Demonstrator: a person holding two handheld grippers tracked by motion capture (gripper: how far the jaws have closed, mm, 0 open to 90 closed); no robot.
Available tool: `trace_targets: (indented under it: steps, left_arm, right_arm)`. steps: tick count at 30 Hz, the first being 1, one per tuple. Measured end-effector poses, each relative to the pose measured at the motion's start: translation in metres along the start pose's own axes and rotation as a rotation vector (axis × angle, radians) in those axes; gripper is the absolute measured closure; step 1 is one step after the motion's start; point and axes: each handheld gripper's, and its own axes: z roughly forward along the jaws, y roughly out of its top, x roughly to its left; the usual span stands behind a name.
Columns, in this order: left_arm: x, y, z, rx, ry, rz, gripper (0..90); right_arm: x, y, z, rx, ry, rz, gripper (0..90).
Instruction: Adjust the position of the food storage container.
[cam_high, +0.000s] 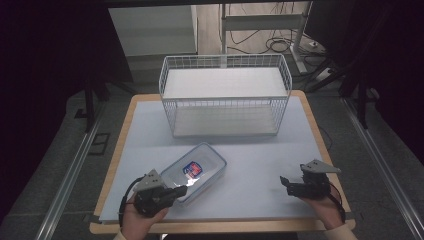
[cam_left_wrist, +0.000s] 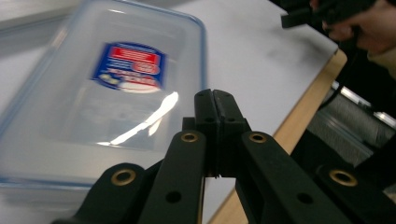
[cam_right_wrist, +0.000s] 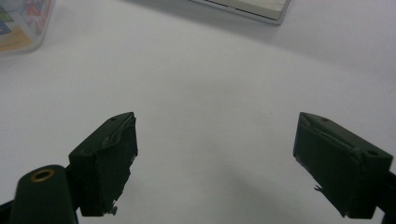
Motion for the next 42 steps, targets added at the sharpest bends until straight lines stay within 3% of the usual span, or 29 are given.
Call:
trace_targets:
  steps: [6,13,16,18,26,35,42]
  left_arm:
    - [-0.013,-0.004,0.015,0.056,-0.037,0.023,90.0]
    - [-0.026,-0.011,0.031,0.118,-0.035,0.070,90.0]
    - [-0.027,-0.015,0.038,0.159,-0.002,0.102,90.0]
    - [-0.025,-0.016,0.040,0.167,0.009,0.101,90.0]
    - [-0.016,-0.018,0.039,0.170,0.065,0.098,90.0]
    - [-0.014,-0.019,0.037,0.169,0.071,0.099,90.0]
    - [-0.005,-0.022,0.030,0.158,0.094,0.068,90.0]
  right_arm:
    - [0.000,0.000,0.000,-0.001,-0.001,-0.003,13.7]
    - [0.000,0.000,0.000,-0.001,-0.005,-0.008,13.7]
    - [0.001,0.000,0.000,-0.001,-0.005,-0.015,13.7]
    - [0.001,0.000,0.001,0.000,-0.005,-0.016,13.7]
    - [0.001,-0.001,0.001,0.003,-0.007,-0.016,13.7]
    - [0.002,-0.001,0.002,0.004,-0.005,-0.016,13.7]
    - [0.002,-0.002,0.002,0.004,-0.006,-0.019,13.7]
